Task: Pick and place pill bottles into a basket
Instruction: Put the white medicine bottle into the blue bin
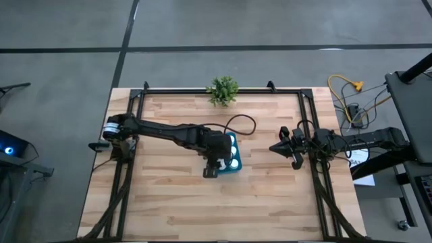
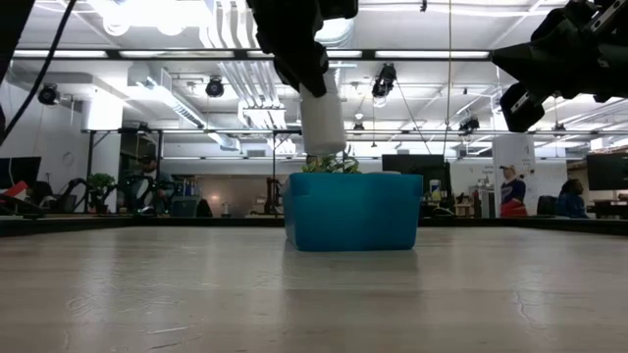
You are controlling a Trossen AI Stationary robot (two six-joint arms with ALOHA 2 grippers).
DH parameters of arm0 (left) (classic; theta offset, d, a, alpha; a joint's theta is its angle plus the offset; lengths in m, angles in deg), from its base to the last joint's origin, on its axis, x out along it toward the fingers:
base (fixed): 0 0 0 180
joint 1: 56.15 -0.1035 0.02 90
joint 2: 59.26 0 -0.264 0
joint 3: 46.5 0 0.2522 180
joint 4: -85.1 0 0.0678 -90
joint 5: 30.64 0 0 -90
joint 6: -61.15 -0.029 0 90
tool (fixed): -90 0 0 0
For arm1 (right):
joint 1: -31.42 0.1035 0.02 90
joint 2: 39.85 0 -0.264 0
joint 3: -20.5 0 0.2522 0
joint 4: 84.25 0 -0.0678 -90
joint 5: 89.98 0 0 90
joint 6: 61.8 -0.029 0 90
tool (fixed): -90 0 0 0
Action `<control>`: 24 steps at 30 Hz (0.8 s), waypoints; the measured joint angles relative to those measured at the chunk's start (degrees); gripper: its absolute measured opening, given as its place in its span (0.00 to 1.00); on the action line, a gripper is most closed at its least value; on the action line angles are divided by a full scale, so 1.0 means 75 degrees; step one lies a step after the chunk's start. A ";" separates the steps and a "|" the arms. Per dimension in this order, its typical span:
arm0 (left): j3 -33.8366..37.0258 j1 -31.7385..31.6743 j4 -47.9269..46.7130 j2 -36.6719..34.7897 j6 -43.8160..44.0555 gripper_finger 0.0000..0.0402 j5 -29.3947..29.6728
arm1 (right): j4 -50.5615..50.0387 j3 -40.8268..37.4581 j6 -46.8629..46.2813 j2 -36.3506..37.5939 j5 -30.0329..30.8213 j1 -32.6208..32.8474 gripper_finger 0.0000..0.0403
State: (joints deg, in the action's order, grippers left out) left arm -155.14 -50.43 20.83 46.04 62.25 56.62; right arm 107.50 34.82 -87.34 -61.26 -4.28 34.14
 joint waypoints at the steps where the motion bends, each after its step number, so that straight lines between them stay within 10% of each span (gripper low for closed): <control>1: 0.0000 0.0000 0.0021 0.0000 -0.0003 0.36 0.0000 | 0.0000 0.0000 0.0000 0.0000 -0.0003 0.0000 0.02; 24: 0.0087 0.0046 0.0307 0.0073 -0.0201 0.36 -0.0014 | 0.0002 0.0000 0.0000 -0.0001 0.0026 -0.0002 0.02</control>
State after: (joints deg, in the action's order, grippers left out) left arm -154.48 -50.09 23.13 46.58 60.75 56.51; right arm 107.51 34.82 -87.34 -61.27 -4.08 34.13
